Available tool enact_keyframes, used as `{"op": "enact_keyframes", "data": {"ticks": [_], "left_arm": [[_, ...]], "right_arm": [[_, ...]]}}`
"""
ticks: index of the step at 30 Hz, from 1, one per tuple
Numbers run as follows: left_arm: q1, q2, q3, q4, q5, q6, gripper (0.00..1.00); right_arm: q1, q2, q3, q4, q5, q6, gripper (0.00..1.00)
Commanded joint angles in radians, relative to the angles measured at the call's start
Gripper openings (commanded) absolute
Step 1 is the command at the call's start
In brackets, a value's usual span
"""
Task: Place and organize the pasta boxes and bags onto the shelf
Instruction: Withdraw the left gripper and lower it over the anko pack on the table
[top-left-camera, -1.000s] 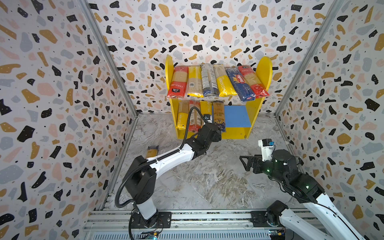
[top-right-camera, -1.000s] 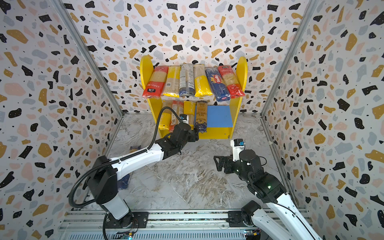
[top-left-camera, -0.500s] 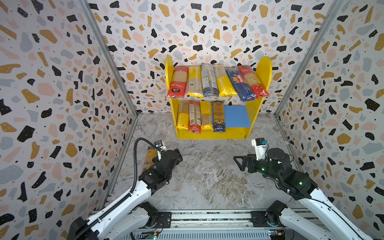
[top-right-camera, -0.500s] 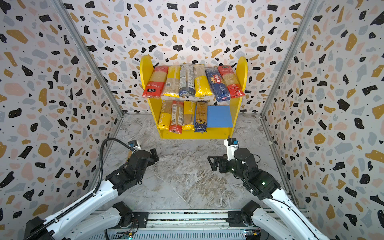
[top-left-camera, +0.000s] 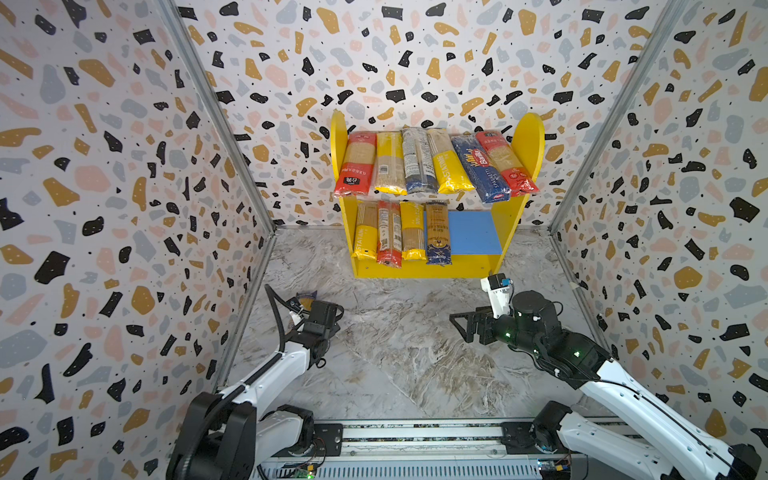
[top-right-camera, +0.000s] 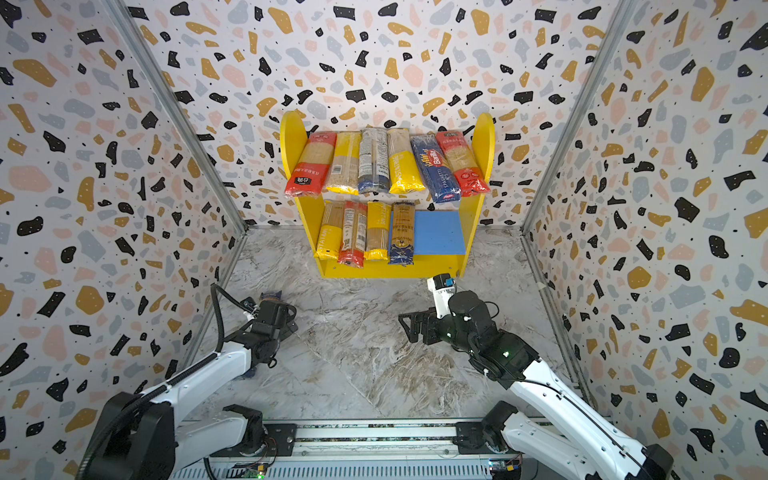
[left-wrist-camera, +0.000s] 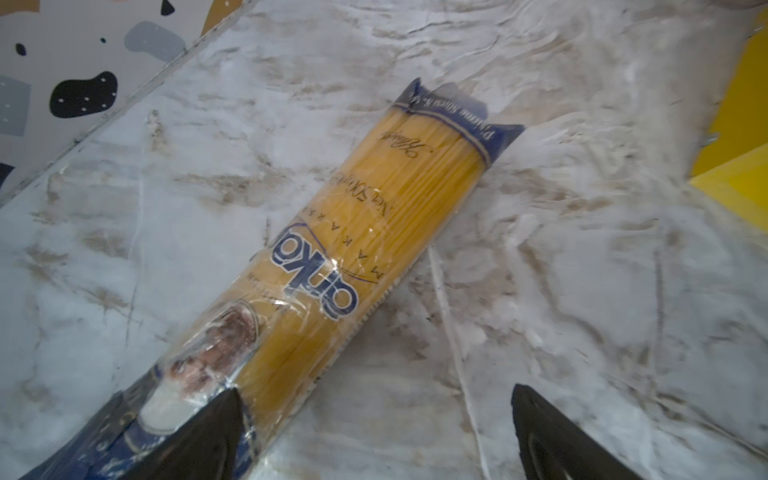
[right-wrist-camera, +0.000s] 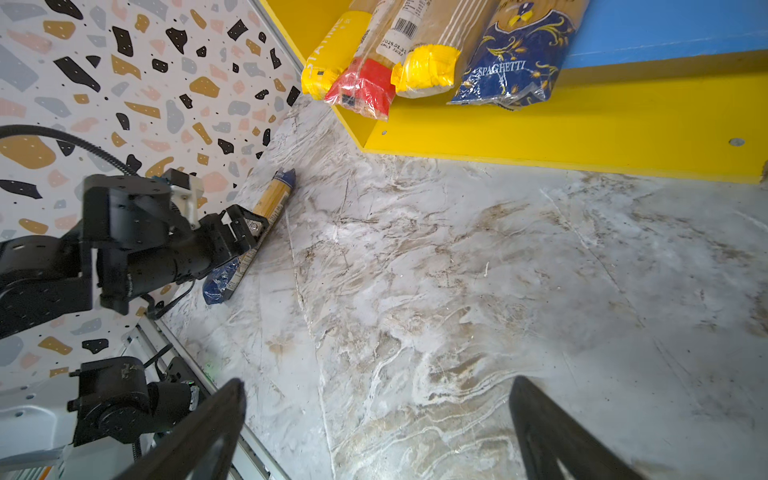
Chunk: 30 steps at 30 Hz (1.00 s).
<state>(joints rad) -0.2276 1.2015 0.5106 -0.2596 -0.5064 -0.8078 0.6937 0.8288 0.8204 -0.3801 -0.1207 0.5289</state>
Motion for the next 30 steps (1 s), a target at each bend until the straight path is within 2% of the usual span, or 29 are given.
{"op": "enact_keyframes", "data": {"ticks": [1,7,14,22,30], "left_arm": [[0.048,0.082,0.062,0.034,-0.032,0.009,1.00],[0.059,0.167,0.137,-0.006,-0.032,0.033,1.00],[0.067,0.167,0.169,-0.089,-0.125,0.049,0.99],[0.145,0.162,0.158,-0.093,-0.110,0.074,0.99],[0.157,0.228,0.154,-0.042,-0.036,0.118,1.00]], "right_arm": [[-0.072,0.011,-0.017,0.054,-0.094,-0.039,0.99],[-0.245,0.060,-0.035,0.099,-0.257,-0.093,0.99],[-0.376,0.123,-0.049,0.142,-0.396,-0.127,0.99],[-0.385,0.122,-0.040,0.142,-0.400,-0.132,0.99],[-0.385,0.078,-0.045,0.119,-0.381,-0.127,0.99]]}}
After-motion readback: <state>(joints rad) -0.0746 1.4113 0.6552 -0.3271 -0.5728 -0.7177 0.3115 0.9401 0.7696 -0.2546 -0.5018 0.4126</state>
